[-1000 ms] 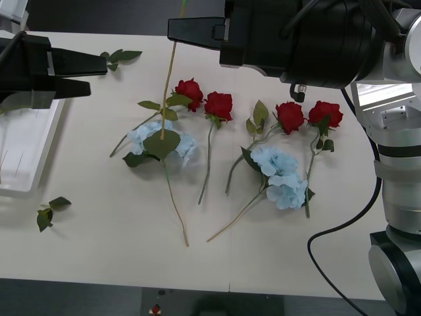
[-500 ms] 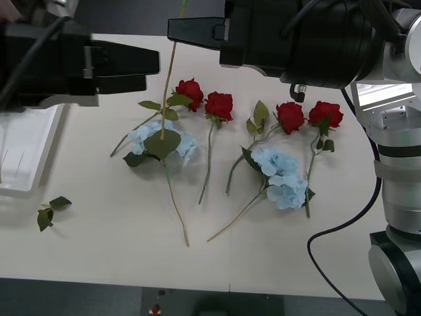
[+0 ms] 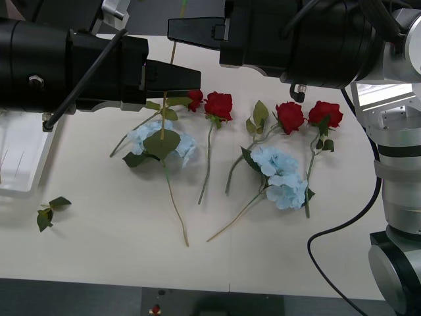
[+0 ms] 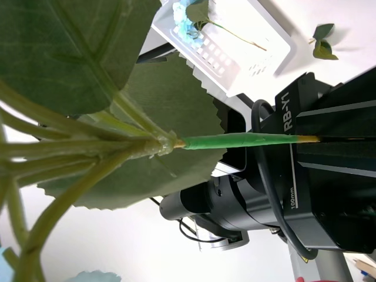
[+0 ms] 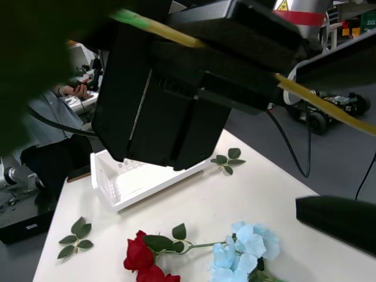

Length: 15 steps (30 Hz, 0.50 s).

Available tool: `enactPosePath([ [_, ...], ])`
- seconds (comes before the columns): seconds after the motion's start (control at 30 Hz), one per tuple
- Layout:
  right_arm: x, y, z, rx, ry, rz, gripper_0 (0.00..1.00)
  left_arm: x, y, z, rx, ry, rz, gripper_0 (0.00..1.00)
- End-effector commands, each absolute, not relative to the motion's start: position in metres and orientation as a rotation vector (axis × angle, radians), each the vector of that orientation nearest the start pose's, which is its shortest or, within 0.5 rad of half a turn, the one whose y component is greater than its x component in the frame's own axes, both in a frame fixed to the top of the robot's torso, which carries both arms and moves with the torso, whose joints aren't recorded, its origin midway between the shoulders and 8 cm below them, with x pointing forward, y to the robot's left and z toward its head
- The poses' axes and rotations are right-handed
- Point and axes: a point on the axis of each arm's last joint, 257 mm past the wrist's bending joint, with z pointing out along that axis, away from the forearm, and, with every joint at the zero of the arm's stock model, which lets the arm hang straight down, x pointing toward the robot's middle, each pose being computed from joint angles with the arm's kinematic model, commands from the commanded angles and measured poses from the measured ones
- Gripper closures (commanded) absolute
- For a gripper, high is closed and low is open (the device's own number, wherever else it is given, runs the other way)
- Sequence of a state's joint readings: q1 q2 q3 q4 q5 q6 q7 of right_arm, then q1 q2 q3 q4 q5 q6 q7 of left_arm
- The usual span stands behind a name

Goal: Put the red flowers into the right box and the blue flowers into the left box

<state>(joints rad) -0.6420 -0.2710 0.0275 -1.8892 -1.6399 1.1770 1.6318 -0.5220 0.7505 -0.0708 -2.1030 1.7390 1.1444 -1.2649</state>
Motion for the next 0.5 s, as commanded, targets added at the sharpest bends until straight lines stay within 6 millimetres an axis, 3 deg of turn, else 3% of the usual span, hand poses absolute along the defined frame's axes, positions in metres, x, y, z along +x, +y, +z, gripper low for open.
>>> enactPosePath([
  [0.03, 0.3787, 0.0621, 0.092, -0.815, 1.517, 1.555, 1.0, 0.3642, 0.0372, 0.0273, 0.648, 2.008, -1.371, 1.0],
  [0.4, 0.3787, 0.0621, 0.092, -0.815, 1.517, 1.555, 1.0, 0.364, 0.0395, 0.0272, 0.655, 2.012, -1.36, 1.0],
  [0.43, 0.3787, 0.0621, 0.092, -0.815, 1.517, 1.555, 0.94, 0.364, 0.0395, 0.0272, 0.655, 2.012, -1.36, 1.0],
  [0.5, 0.3787, 0.0621, 0.092, -0.815, 1.517, 1.555, 0.52, 0.3643, 0.0397, 0.0274, 0.654, 2.011, -1.359, 1.0],
])
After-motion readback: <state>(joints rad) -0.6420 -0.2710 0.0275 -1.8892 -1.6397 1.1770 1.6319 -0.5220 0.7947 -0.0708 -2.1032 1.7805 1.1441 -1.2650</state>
